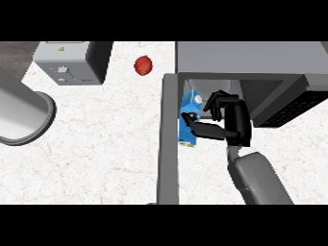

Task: Pick up the milk, place it into the microwave and close the microwave

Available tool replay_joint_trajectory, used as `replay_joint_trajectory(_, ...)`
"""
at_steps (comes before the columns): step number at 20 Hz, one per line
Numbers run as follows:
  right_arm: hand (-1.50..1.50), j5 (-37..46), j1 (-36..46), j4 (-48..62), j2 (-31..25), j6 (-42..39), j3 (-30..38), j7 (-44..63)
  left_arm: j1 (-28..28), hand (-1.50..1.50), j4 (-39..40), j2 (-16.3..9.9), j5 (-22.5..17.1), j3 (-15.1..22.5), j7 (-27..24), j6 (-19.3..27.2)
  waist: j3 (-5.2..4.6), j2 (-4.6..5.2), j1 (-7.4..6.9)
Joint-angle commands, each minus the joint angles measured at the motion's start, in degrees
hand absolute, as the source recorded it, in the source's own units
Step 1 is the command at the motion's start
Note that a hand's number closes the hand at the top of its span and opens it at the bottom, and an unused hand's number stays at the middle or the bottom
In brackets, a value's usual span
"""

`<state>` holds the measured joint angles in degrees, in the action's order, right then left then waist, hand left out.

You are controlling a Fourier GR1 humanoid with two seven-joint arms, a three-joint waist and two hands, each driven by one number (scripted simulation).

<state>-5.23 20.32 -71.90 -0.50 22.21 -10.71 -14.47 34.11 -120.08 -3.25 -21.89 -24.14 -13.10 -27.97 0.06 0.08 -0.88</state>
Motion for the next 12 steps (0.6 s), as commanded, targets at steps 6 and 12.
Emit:
replay_joint_trajectory(6, 1.5, -2.75, 13.78, 25.96, 0.47, -2.91, 9.59, -10.75, -1.49, -1.5, 1.41, -0.98, -1.51, -3.89, 1.19, -2.47, -0.03, 0.15, -0.39)
replay_joint_trajectory(12, 1.5, -2.21, 22.11, 42.16, -1.5, -4.83, 15.47, -22.2, -5.56, -1.5, 7.47, 0.44, 3.5, -1.94, -1.08, -2.45, -0.03, 0.46, -0.86)
